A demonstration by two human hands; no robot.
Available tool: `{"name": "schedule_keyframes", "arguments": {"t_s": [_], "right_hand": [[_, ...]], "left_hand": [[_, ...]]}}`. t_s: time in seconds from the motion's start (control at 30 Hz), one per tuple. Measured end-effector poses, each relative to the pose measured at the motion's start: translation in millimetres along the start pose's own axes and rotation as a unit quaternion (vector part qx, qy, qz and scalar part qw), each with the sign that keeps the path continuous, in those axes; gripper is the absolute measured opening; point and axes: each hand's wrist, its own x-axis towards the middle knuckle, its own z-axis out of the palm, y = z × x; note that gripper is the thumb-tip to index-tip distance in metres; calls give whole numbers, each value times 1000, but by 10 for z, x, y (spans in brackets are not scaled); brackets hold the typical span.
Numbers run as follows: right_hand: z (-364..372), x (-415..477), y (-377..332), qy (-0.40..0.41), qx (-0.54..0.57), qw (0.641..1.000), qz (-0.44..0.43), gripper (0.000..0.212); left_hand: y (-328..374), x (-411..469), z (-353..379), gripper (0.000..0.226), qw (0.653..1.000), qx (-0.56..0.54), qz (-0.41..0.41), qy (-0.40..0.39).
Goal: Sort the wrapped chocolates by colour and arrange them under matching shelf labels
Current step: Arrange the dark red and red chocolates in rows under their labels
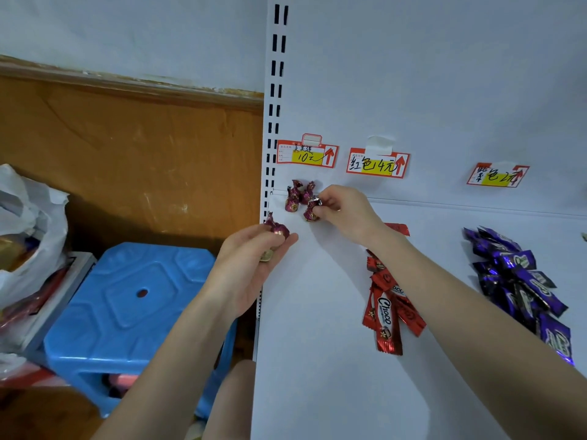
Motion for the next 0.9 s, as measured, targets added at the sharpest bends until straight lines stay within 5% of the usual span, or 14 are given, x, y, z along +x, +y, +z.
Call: {"name": "schedule_keyframes", "arguments": {"t_s": [0.57, 0.77, 0.9], "right_hand": [[140, 122, -10, 53, -29, 998, 10, 16], [20, 21, -63, 30, -3, 999, 30, 38], [-136, -241, -211, 57, 76, 995, -32, 7]], "left_hand": [[-4, 4, -74, 14, 993, 90, 52, 48], [8, -17, -40, 24, 994, 96, 52, 28], [27, -36, -2, 25, 994, 87, 59, 3]]}}
